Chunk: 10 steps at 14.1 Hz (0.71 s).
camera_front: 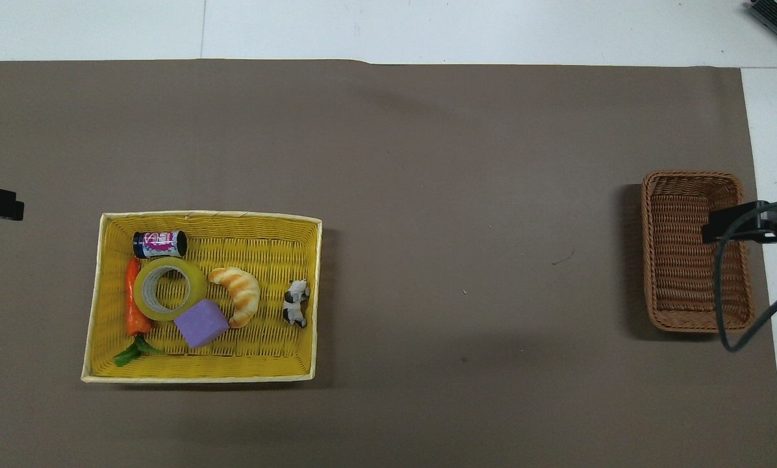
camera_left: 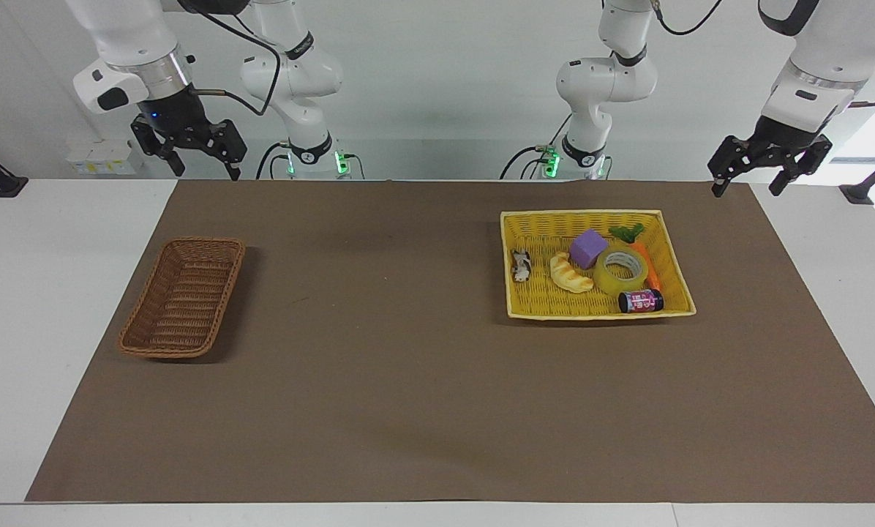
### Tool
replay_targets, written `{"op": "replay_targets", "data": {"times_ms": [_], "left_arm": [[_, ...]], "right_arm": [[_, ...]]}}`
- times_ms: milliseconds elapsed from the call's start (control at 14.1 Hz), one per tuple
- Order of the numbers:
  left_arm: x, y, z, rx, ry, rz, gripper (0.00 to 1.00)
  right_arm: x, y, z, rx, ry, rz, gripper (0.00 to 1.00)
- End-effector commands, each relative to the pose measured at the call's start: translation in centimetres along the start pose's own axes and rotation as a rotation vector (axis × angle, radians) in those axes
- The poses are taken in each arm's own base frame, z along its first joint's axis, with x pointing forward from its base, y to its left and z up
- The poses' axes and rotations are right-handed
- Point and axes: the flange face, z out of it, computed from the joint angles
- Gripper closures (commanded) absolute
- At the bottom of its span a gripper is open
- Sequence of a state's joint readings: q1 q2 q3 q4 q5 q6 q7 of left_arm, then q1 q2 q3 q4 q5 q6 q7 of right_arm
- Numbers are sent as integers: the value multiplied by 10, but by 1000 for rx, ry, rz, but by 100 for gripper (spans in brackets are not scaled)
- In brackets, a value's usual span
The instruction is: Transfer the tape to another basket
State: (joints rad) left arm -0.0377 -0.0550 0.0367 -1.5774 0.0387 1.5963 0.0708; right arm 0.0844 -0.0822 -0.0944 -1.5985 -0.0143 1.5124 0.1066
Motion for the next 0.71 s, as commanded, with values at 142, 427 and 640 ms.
{"op": "replay_targets", "data": {"times_ms": [142, 427, 640], "left_arm": [[-7, -2, -3, 6, -9, 2, 0], [-9, -2, -2, 6, -13, 2, 0], [-12, -1, 3, 3, -24, 4, 0]], "right_arm": [[-12, 2, 1, 38, -10, -19, 0], [-12, 2, 4, 38, -14, -18, 0], [-11, 1, 7, 38, -12, -18, 0]]}}
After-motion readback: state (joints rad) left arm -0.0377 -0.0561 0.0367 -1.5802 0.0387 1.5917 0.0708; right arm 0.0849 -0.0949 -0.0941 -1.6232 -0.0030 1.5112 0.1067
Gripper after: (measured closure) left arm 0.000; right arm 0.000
